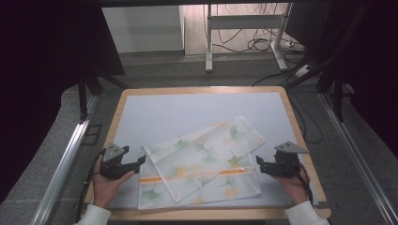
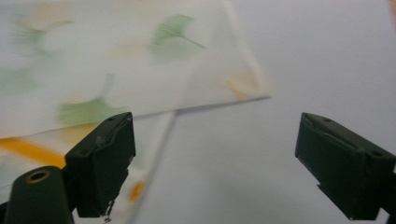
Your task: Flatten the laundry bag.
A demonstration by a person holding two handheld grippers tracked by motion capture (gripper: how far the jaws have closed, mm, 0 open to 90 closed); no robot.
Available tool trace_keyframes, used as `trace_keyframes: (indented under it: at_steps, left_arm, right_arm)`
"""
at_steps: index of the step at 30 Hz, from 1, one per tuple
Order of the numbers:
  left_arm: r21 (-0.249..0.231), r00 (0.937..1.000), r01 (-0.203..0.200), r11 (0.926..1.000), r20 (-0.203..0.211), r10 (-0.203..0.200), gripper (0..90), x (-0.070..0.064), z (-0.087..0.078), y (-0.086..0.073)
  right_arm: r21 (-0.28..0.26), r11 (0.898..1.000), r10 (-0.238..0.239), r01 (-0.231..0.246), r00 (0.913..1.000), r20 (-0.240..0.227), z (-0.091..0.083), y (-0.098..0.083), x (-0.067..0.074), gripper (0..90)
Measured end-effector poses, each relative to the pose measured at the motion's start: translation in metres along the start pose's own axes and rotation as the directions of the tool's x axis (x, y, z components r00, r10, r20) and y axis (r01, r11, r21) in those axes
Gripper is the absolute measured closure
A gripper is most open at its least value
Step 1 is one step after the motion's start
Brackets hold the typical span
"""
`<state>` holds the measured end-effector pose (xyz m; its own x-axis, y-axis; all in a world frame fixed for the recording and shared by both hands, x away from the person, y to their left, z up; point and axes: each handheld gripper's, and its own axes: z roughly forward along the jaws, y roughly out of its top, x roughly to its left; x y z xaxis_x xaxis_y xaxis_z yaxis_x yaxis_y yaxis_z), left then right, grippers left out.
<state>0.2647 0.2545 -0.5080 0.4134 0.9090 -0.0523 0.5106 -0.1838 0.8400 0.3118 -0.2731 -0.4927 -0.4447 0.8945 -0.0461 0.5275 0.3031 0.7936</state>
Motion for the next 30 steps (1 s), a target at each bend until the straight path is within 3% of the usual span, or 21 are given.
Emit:
trace_keyframes:
  at_steps: [3,4,14,18,22,30]
  left_arm:
    - [0.002,1.0,-0.006,1.0,0.001,0.006,21.6,-0.001,-0.001,0.0]
    - [0.007,1.0,-0.007,0.9999,0.002,0.007,21.6,-0.001,-0.001,-0.001]
    - [0.008,0.9996,-0.021,0.9997,0.019,0.021,22.8,-0.002,-0.004,0.003]
    - [0.009,0.9981,-0.056,0.9984,0.025,0.056,23.0,-0.012,-0.005,0.008]
    - [0.011,0.9975,-0.067,0.9977,0.026,0.066,23.3,-0.02,-0.005,0.014]
    - [0.035,0.9933,-0.095,0.9949,0.07,0.092,25.5,-0.04,-0.006,0.02]
  right_arm:
    - [-0.006,1.0,-0.021,0.021,0.9993,-0.031,-0.006,-0.001,0.005,13.7]
    - [-0.004,0.999,-0.038,0.038,0.9973,-0.063,-0.009,0.0,0.009,15.2]
    - [-0.005,0.999,-0.04,0.039,0.9903,-0.133,-0.006,-0.002,0.011,22.2]
    - [-0.011,0.998,-0.055,0.054,0.9859,-0.158,-0.007,-0.001,0.015,24.8]
    - [-0.01,0.998,-0.064,0.064,0.9811,-0.183,-0.005,-0.001,0.018,27.2]
    - [-0.01,0.996,-0.087,0.087,0.9656,-0.245,-0.01,-0.001,0.027,34.5]
